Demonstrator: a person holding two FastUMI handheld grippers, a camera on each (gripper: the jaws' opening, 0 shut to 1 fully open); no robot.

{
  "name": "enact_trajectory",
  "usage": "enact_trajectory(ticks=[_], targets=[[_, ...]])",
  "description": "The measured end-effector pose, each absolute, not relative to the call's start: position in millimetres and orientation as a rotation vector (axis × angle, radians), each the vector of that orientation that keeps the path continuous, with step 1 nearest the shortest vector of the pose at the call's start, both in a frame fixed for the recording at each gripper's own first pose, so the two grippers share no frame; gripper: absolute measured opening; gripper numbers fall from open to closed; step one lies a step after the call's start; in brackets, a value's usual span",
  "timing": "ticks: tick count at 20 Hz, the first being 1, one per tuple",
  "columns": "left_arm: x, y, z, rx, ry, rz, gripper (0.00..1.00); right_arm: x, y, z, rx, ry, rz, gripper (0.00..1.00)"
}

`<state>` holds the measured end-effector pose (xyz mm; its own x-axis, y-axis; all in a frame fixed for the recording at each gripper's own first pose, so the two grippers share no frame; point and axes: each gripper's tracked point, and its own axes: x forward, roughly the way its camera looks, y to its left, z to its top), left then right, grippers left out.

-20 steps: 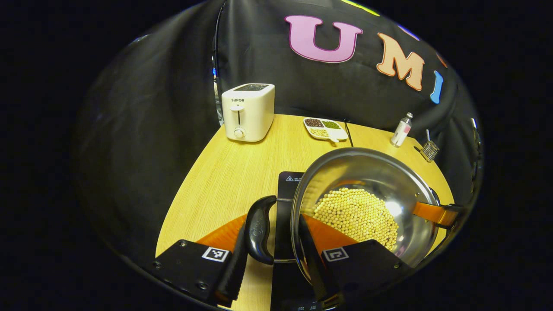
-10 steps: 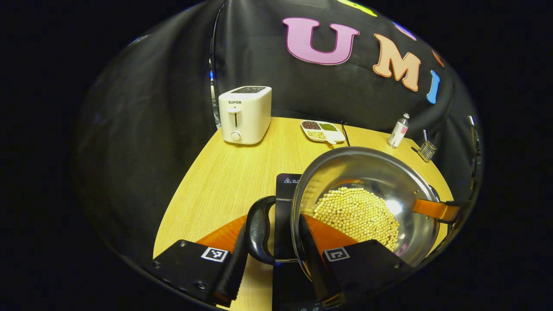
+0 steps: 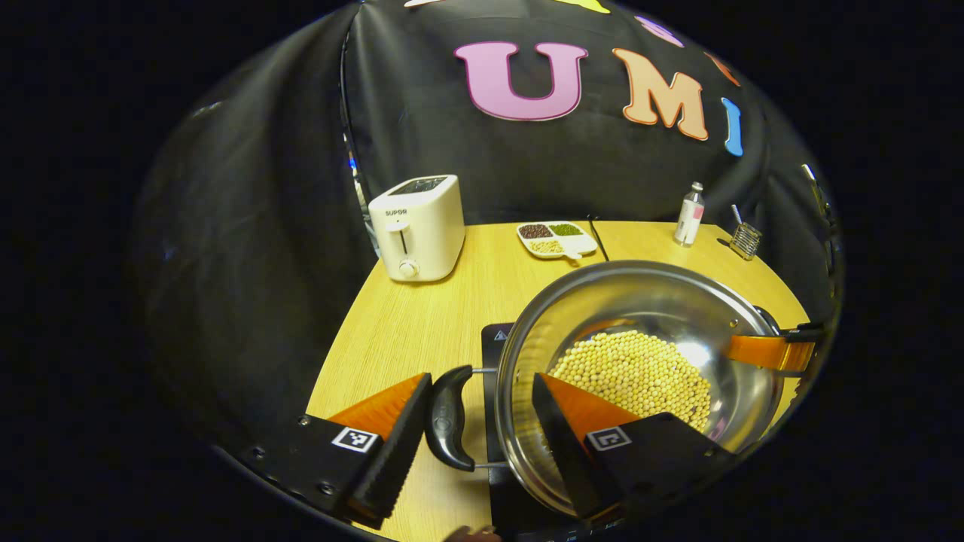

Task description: First push the handle of the pot to place it horizontally, then grasp the pot with both hands and set it on the induction cooktop.

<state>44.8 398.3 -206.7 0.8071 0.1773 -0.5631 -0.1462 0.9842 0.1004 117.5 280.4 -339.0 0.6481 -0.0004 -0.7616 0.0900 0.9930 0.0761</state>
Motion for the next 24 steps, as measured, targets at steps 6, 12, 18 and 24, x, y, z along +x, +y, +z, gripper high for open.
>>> enact_trajectory(ticks=[6,12,18,24], targets=[[41.4,405.4,-205.5,0.039,0.603,0.207,0.99,120.7,273.9,-329.5,0.107,0.834,-0.058,0.94],[48.9,404.8,-181.0,0.069,0.531,0.205,0.99,125.4,271.8,-306.2,0.101,0.779,-0.044,1.00],[57.8,403.5,-130.0,0.121,0.386,0.237,0.99,132.2,278.7,-264.4,0.081,0.681,0.016,1.00],[53.8,374.5,-35.8,0.198,0.138,0.209,0.98,140.0,296.7,-182.1,0.089,0.483,0.107,0.99]])
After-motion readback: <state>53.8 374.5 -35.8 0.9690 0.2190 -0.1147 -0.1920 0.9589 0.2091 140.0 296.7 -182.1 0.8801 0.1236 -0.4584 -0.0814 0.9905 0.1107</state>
